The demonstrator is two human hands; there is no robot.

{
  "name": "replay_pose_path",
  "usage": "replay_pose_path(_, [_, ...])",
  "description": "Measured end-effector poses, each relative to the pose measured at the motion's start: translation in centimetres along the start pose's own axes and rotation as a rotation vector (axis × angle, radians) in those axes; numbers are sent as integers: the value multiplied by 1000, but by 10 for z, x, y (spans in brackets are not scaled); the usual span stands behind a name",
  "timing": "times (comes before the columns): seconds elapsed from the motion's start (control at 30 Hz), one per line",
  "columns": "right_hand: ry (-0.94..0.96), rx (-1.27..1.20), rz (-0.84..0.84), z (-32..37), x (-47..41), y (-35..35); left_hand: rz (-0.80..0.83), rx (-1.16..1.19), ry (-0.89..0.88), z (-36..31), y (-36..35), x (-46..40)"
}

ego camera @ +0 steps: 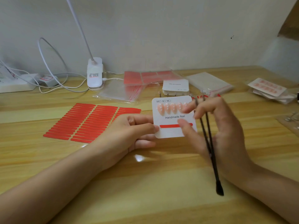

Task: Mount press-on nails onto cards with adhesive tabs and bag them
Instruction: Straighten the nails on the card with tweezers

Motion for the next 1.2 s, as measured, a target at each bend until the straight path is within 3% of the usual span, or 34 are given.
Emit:
replay_pose_path(0.17, [-54, 27, 176, -1, 5, -12, 7, -69, -37, 2, -2, 1])
replay_pose_path(0.5, [-46, 3, 152, -8, 4, -13, 49, -138, -132, 4, -10, 3])
replay_pose_path(1.2, [-18, 54, 154, -7, 4, -13, 66, -161, -156, 5, -12, 4])
Point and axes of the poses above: each hand's wrist, its own x-axis away from the middle knuckle, its own y-axis out of the back of the hand, z = x × y, the point moved 2 cm from there along -x, towards the middle knuckle, and after that the axes turned 14 degrees about -y, right-handed, at the moved point
